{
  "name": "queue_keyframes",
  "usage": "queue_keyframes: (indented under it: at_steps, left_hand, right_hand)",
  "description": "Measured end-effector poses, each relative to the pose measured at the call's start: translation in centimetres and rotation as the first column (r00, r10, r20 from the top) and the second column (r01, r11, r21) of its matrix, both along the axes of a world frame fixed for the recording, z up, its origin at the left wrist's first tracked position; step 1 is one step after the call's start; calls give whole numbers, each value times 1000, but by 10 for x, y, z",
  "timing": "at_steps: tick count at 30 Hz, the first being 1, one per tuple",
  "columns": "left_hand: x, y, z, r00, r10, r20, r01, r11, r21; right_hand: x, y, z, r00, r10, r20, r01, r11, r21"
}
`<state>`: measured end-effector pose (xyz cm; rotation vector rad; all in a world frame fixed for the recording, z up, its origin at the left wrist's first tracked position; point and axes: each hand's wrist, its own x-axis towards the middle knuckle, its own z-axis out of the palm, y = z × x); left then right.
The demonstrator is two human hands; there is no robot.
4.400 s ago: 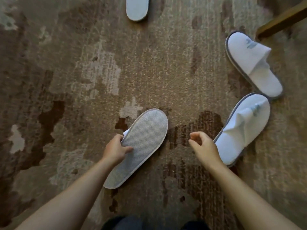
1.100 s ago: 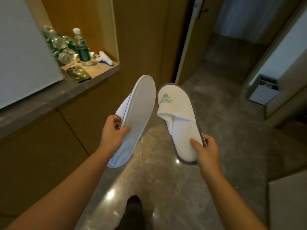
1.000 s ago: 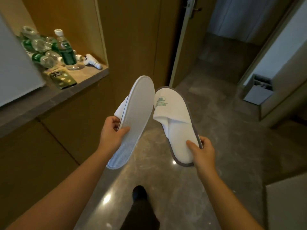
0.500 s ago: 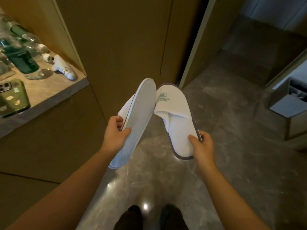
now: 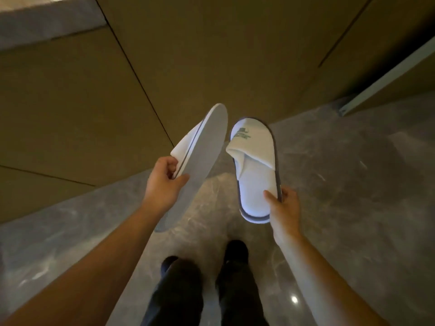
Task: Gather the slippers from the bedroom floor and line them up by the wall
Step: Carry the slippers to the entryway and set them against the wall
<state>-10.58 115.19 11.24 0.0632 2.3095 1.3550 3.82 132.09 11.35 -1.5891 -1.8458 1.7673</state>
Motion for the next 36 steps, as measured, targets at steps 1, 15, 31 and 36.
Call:
queue_keyframes:
  at_steps: [1,15,31,36]
  left_hand:
    - [-2,3,-21,1000,11,10,-11,1000,-1]
    - [-42,32,-401,998,60,12,-61,996,70]
    - [-43,70,-516,998,-55,-29,58,994,90]
    - [-36,75,-504,961,-259,-100,266,962,60]
  right_hand:
    - [-6,2,-23,1000,2,6,-1,1000,-30]
    - [-59,31,-432,998,0,63,-3,999,44]
    - [-70,62,-531,996,84,-24,-78,979,190]
    - [-105,34,-513,962,130,-239,-161,980,-117]
